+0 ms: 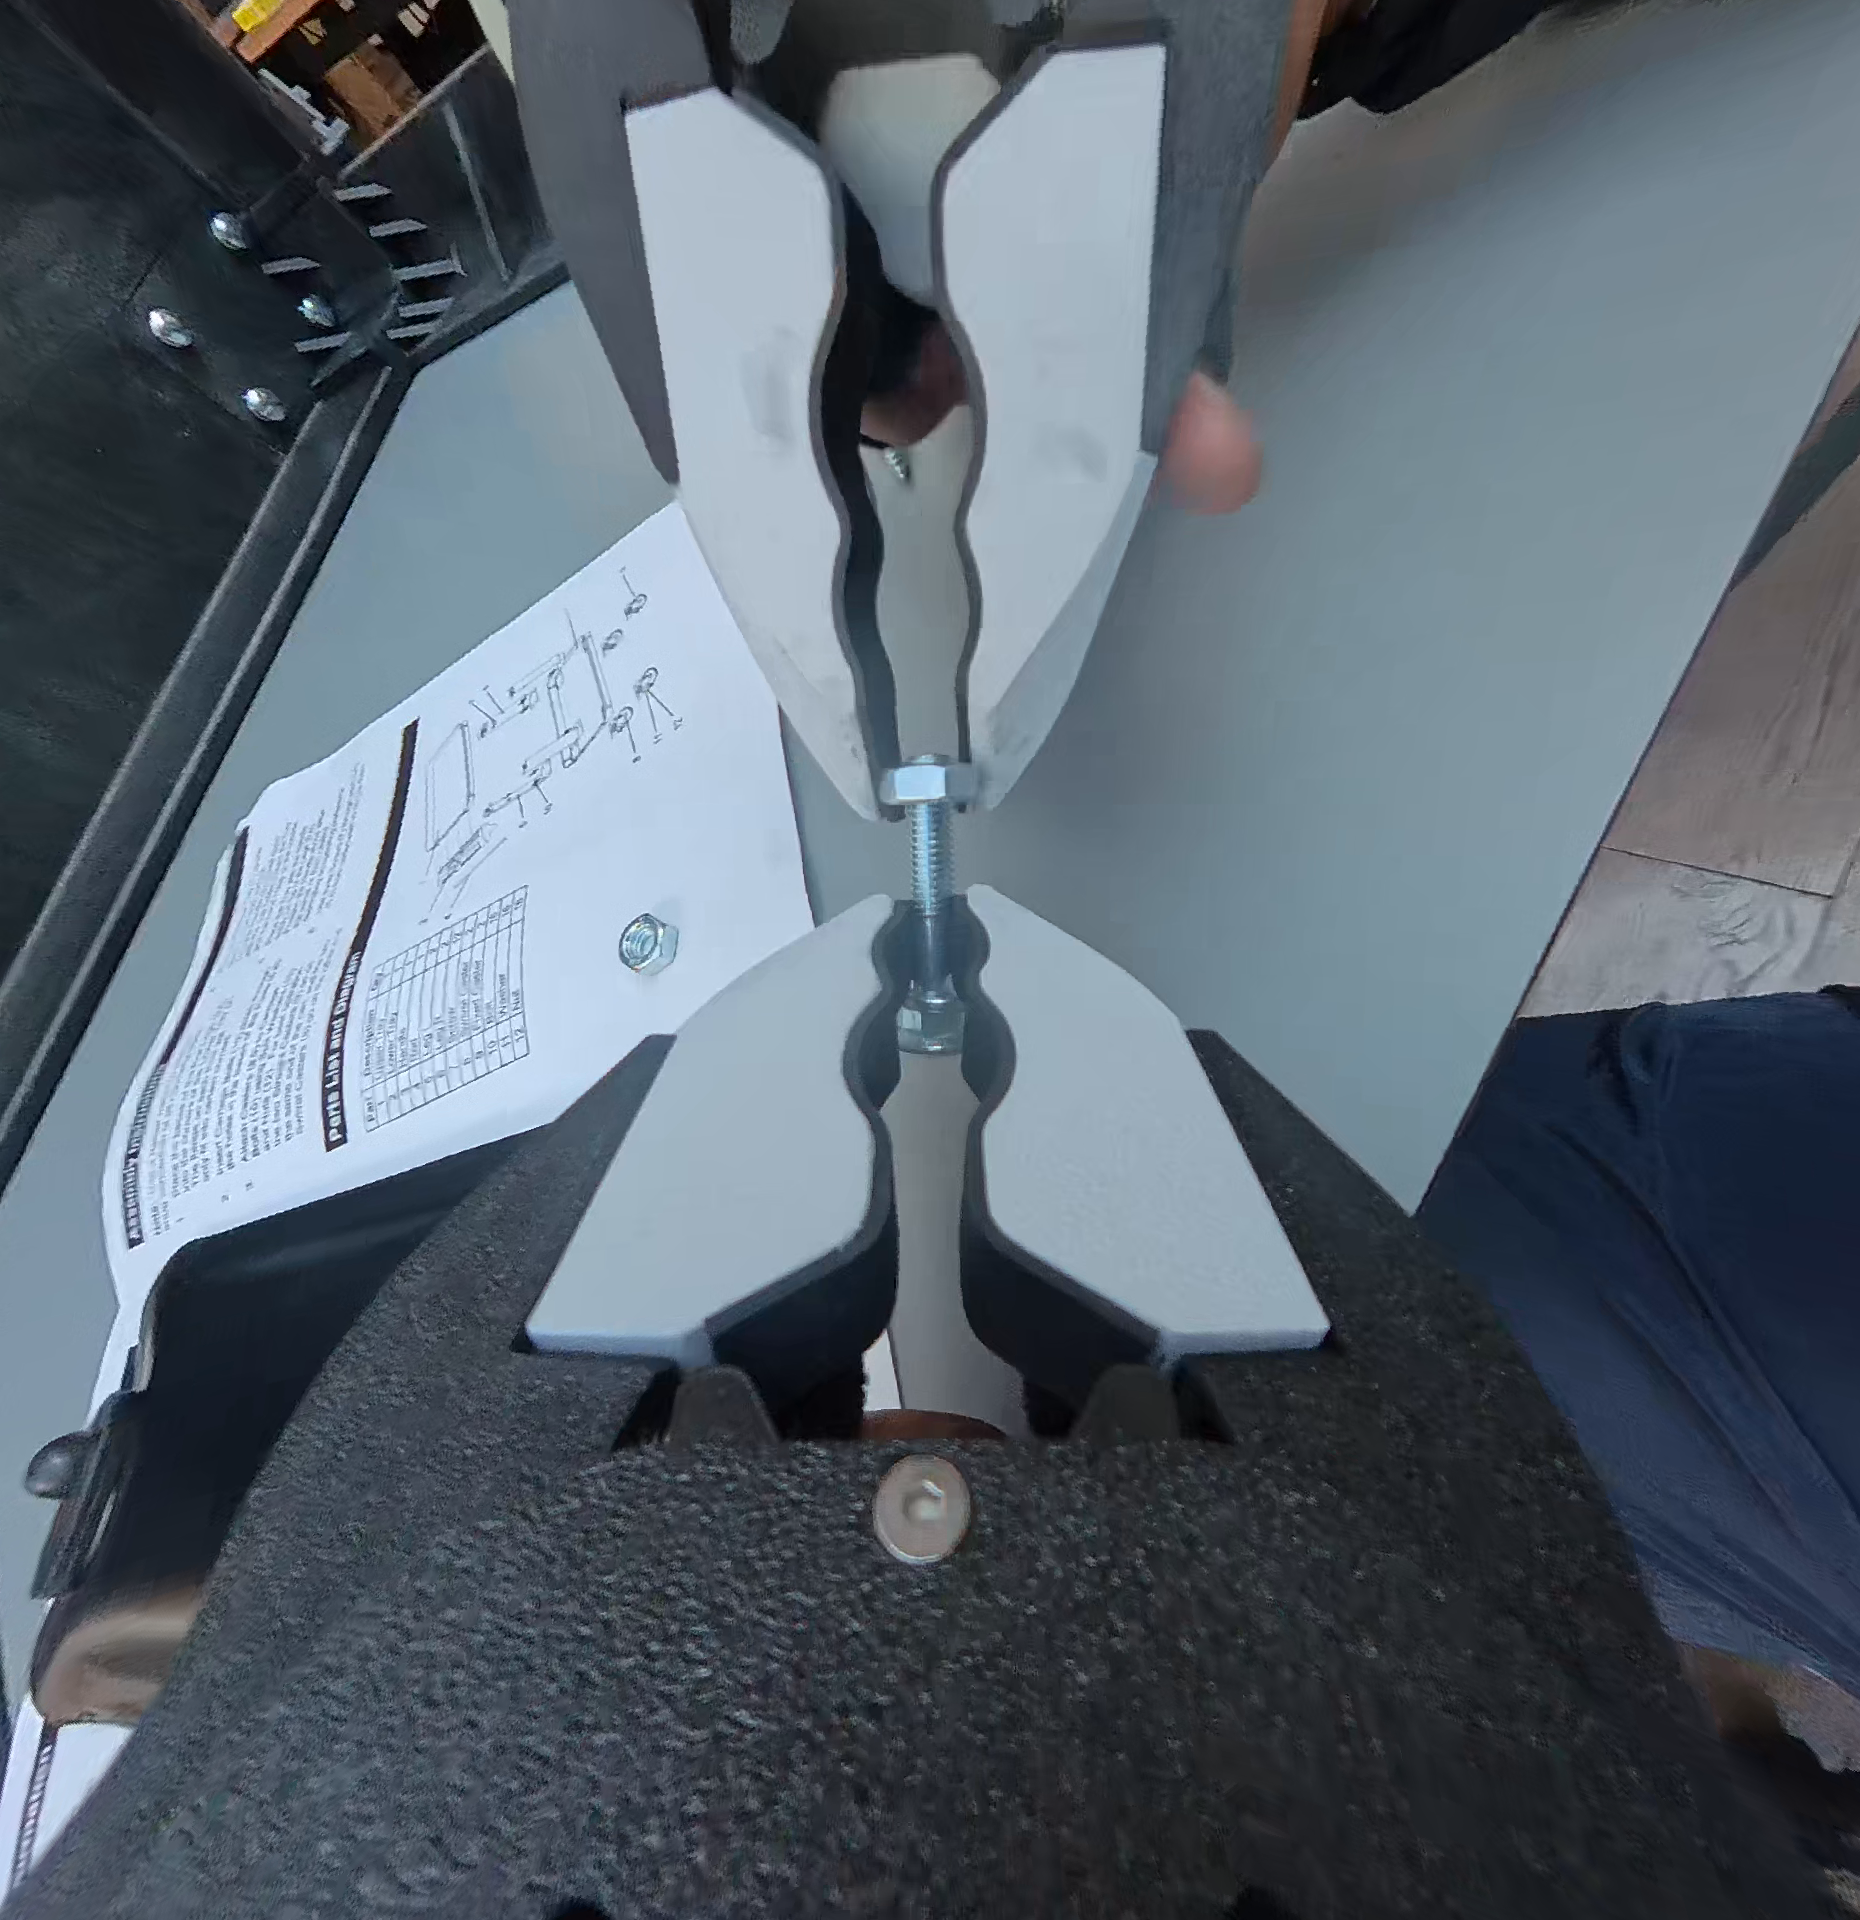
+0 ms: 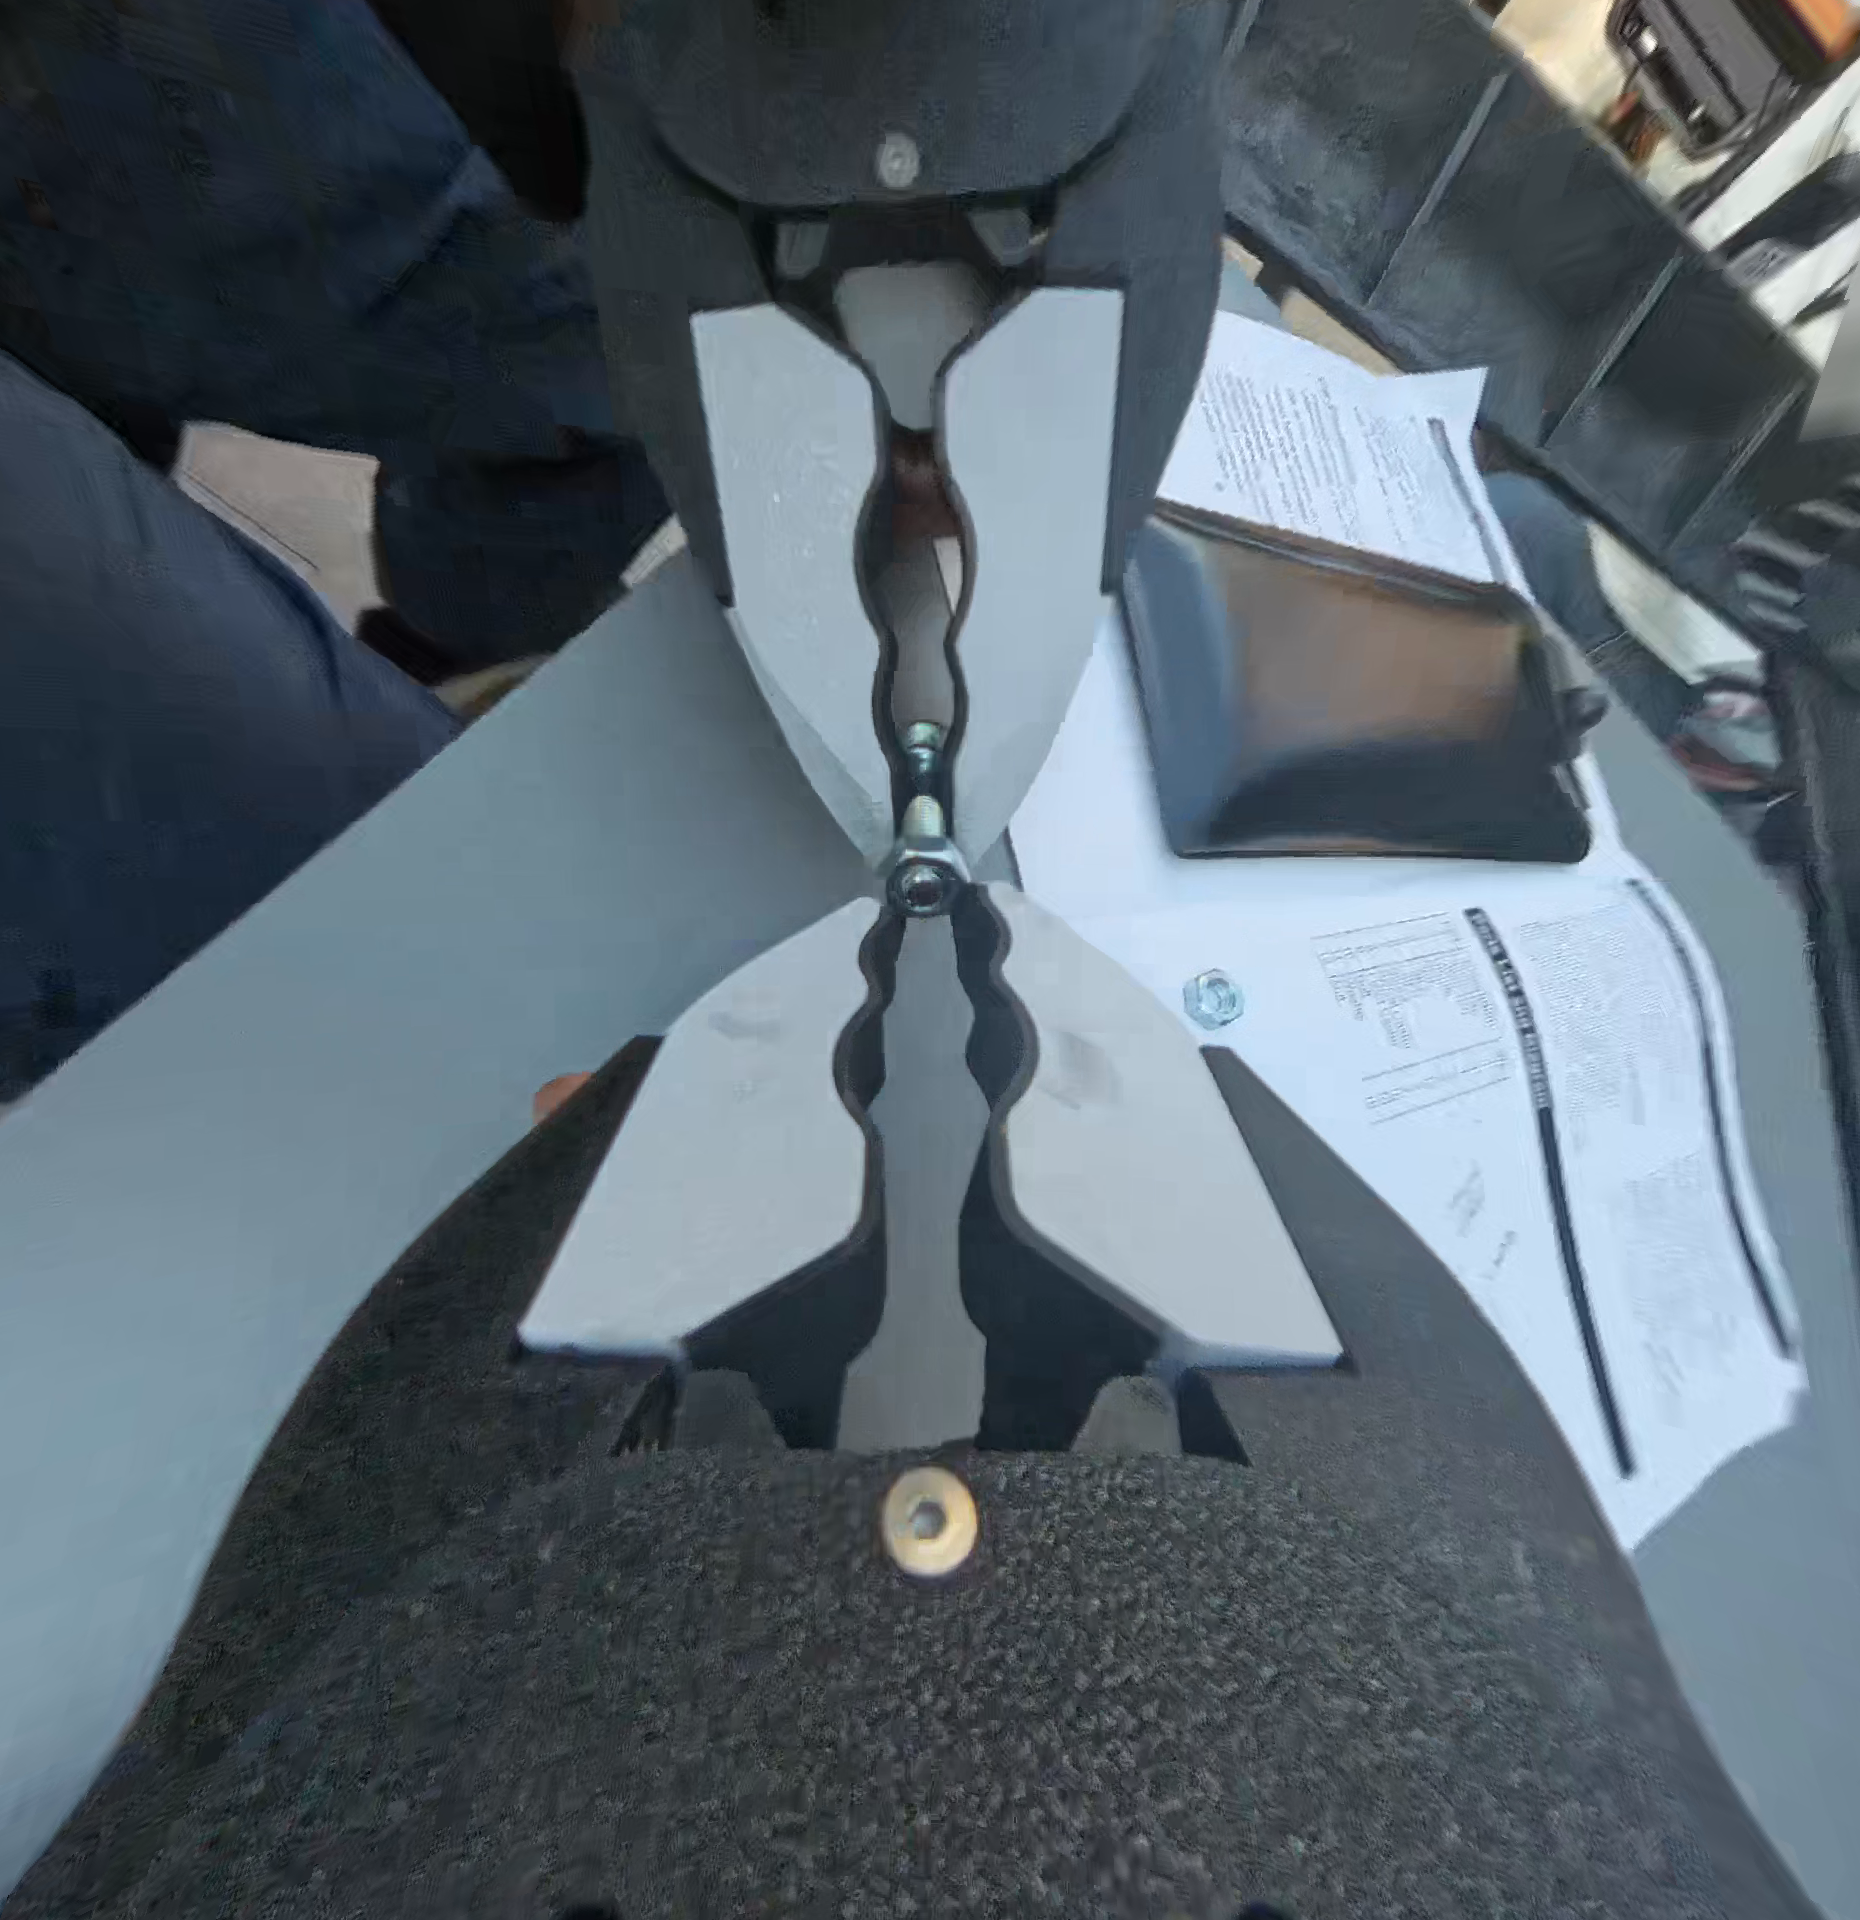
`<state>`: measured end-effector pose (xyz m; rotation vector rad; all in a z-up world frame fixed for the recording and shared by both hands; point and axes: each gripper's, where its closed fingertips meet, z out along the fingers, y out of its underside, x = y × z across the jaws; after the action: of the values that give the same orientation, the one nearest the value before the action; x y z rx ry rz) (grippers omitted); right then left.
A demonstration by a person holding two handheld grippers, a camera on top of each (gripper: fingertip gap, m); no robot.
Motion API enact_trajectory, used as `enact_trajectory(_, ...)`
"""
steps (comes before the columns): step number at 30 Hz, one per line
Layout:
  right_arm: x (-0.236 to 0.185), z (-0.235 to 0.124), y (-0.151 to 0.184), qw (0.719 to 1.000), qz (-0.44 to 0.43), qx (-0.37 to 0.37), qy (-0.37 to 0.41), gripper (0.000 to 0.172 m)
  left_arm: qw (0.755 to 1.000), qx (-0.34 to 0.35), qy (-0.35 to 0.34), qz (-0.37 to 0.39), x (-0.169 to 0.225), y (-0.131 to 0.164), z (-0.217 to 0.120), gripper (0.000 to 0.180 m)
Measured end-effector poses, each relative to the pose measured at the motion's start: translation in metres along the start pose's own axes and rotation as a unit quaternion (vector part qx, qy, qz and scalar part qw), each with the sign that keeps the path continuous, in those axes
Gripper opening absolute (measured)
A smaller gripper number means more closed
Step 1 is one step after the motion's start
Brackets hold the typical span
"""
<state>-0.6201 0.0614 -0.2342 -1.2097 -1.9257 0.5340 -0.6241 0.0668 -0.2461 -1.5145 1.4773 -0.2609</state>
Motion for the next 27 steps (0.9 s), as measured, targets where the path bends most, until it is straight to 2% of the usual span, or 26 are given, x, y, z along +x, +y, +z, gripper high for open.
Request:
enact_trajectory(2,0.003,-0.001,0.0,0.983,-0.167,-0.027,0.071,0.009,0.999,0.001,0.047,-0.02,0.006,0.0,0.0,0.006)
enact_trajectory(3,0.005,-0.002,0.0,0.968,-0.226,-0.038,0.1,0.009,0.997,0.001,0.065,-0.032,0.007,0.0,0.0,0.006)
enact_trajectory(4,0.008,-0.003,0.0,0.961,-0.246,-0.046,0.118,0.008,0.997,0.005,0.069,-0.043,0.005,-0.001,-0.001,0.006)
enact_trajectory(5,0.01,-0.004,0.001,0.963,-0.235,-0.052,0.12,0.007,0.997,0.009,0.062,-0.048,0.003,-0.002,-0.001,0.006)
enact_trajectory(6,0.01,-0.004,0.004,0.972,-0.203,-0.054,0.108,0.014,0.998,0.013,0.048,-0.047,0.0,-0.002,-0.002,0.006)
enact_trajectory(9,0.008,-0.006,-0.001,0.998,-0.043,-0.008,0.041,0.035,1.0,0.01,-0.013,-0.015,-0.006,-0.002,-0.002,0.006)
enact_trajectory(11,0.004,-0.005,-0.008,0.999,0.034,0.022,-0.001,0.039,0.999,0.002,-0.048,0.006,-0.009,0.0,-0.001,0.006)
enact_trajectory(14,0.003,0.002,-0.009,0.994,0.103,0.03,-0.025,0.024,0.997,0.001,-0.079,0.022,-0.012,-0.001,-0.002,0.006)
enact_trajectory(15,0.004,0.004,-0.007,0.994,0.105,0.022,-0.017,0.015,0.997,-0.002,-0.073,0.031,-0.01,0.0,-0.001,0.006)
enact_trajectory(17,0.0,0.004,-0.004,0.999,0.04,0.005,-0.002,0.015,0.998,-0.008,-0.051,0.037,-0.004,0.001,0.001,0.006)
enact_trajectory(19,-0.003,0.004,-0.001,0.994,-0.103,-0.025,0.038,0.015,1.0,-0.008,0.004,0.025,0.005,0.001,0.002,0.006)
enact_trajectory(20,-0.004,0.004,-0.002,0.979,-0.189,-0.036,0.063,0.015,0.999,-0.003,0.037,0.013,0.009,0.001,0.001,0.006)
enact_trajectory(21,-0.005,0.003,-0.004,0.963,-0.251,-0.042,0.086,0.015,0.998,0.0,0.066,-0.001,0.012,0.0,0.0,0.006)
enact_trajectory(22,-0.004,0.003,-0.006,0.956,-0.27,-0.043,0.101,0.015,0.996,0.005,0.085,-0.016,0.013,-0.001,-0.002,0.006)
enact_trajectory(23,-0.002,0.001,-0.006,0.96,-0.259,-0.041,0.103,0.017,0.995,0.012,0.092,-0.027,0.012,-0.002,-0.003,0.006)
enact_trajectory(24,0.001,0.0,-0.005,0.968,-0.226,-0.038,0.101,0.025,0.996,0.019,0.085,-0.032,0.009,-0.004,-0.004,0.006)
enact_trajectory(27,0.003,-0.006,-0.013,0.997,-0.065,0.012,0.044,0.037,0.999,0.03,0.024,-0.019,0.0,-0.005,-0.005,0.006)
